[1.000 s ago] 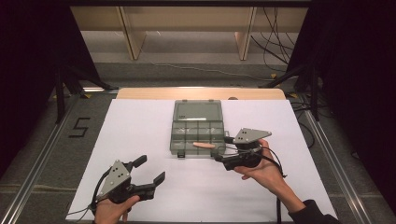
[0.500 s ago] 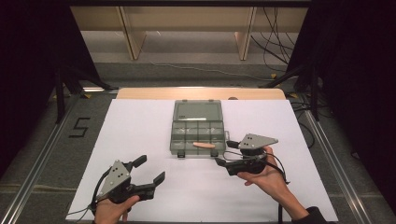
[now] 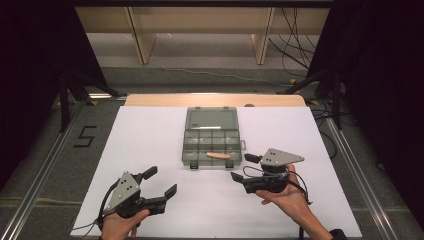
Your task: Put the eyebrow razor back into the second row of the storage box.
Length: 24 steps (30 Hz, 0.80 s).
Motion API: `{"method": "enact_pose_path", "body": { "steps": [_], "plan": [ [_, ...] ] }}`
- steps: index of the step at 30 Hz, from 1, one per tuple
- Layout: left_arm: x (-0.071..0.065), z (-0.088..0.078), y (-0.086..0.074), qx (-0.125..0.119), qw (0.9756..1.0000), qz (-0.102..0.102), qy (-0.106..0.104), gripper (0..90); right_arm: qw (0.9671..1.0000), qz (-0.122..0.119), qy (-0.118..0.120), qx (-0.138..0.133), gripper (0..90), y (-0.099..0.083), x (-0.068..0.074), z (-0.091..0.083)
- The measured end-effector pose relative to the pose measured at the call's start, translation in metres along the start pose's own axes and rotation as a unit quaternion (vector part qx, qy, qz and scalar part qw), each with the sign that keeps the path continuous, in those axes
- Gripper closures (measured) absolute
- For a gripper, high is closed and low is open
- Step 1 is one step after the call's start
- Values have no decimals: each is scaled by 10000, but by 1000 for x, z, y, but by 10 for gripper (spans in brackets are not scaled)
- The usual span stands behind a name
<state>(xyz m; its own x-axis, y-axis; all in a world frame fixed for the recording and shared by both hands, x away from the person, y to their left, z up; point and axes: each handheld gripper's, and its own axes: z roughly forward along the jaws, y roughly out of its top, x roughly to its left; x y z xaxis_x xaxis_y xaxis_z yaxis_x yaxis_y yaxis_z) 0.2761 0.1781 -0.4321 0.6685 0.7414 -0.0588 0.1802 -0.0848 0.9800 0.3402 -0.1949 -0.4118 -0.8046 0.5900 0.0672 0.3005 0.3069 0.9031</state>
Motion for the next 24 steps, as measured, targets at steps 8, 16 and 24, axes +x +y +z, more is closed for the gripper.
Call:
{"method": "enact_pose_path", "body": {
  "steps": [8, 16, 24],
  "plan": [
    [0, 0, 0, 3, 10000, -3, -3, 157, 10000, 59, 11, -73, 217, -4, 2, -5],
    [0, 0, 0, 9, 10000, -5, 0, 157, 9997, 177, 126, -127, 156, -10, 3, -8],
    [0, 1, 0, -25, 10000, 26, -31, 157, 9998, 163, 34, -121, 157, -13, 5, -12]
  ]
}}
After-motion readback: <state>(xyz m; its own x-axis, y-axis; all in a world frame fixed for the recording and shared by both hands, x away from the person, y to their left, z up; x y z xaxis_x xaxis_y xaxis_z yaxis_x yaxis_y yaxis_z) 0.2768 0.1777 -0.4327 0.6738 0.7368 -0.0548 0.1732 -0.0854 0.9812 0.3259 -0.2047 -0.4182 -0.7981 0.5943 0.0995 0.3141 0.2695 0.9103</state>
